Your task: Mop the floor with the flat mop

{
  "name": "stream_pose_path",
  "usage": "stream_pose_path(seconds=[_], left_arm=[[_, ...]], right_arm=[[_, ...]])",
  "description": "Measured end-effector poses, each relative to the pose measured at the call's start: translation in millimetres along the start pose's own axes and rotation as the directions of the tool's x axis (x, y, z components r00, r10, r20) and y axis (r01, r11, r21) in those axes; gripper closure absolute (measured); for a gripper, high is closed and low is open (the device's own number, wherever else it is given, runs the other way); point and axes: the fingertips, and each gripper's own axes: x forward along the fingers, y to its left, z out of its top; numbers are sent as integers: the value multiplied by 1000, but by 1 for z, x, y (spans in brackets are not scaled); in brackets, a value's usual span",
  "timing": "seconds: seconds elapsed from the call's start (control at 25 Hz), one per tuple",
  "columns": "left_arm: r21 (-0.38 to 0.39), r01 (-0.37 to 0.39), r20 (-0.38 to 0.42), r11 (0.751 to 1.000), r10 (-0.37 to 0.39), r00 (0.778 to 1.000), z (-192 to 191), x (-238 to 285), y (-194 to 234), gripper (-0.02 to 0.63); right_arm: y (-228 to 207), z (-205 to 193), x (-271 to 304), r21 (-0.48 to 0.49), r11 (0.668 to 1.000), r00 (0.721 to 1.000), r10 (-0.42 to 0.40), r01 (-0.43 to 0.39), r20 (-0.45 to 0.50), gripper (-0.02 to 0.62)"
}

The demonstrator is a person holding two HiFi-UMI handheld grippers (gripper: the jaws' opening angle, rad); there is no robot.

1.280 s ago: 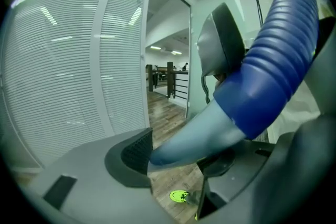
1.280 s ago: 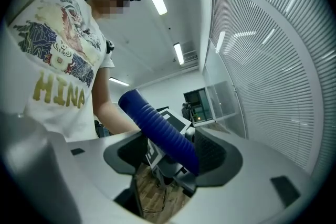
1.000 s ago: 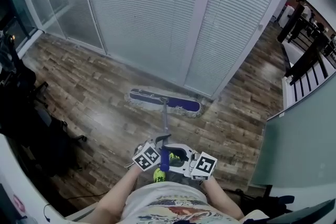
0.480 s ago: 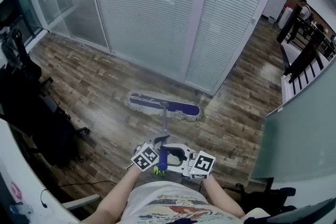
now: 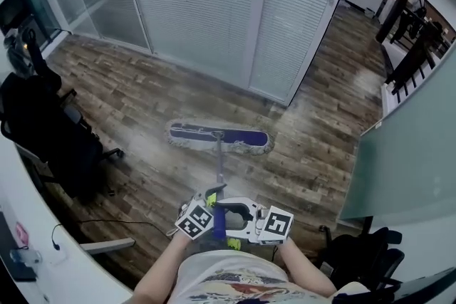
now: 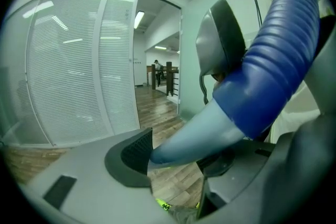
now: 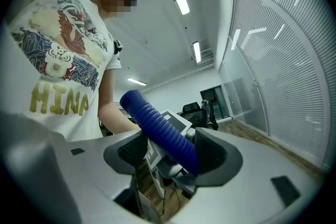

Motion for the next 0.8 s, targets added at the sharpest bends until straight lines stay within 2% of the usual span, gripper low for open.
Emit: stream_pose_path(seconds=[0.12,0.32,0.48,0.6,0.8], left_arm=[[-23,-23,-7,999,23,1000,-9,-8,-33,408],[-40,-43,10,998,43,999,-9,-24,-66,408],[-7,-25,-26,1000,25,999,-8,-15,-77,408],[24,-8,-47,1000,9,999,-9,-7,-80,408],[64,21,-72,998,-16,997,-21,2,-88,408]], right_arm=[[34,-6,-9,-28,999,999,34,-34,8,344],[71,-11,-14,2,998,998,67,-67,-2,344],[75,-10,-28,-28,998,998,64,-63,9,344],[73,-14,-35,-2,999,999,46,-46,-4,344],[75,-33,-40,-60,992,992,103,-107,-71,343]])
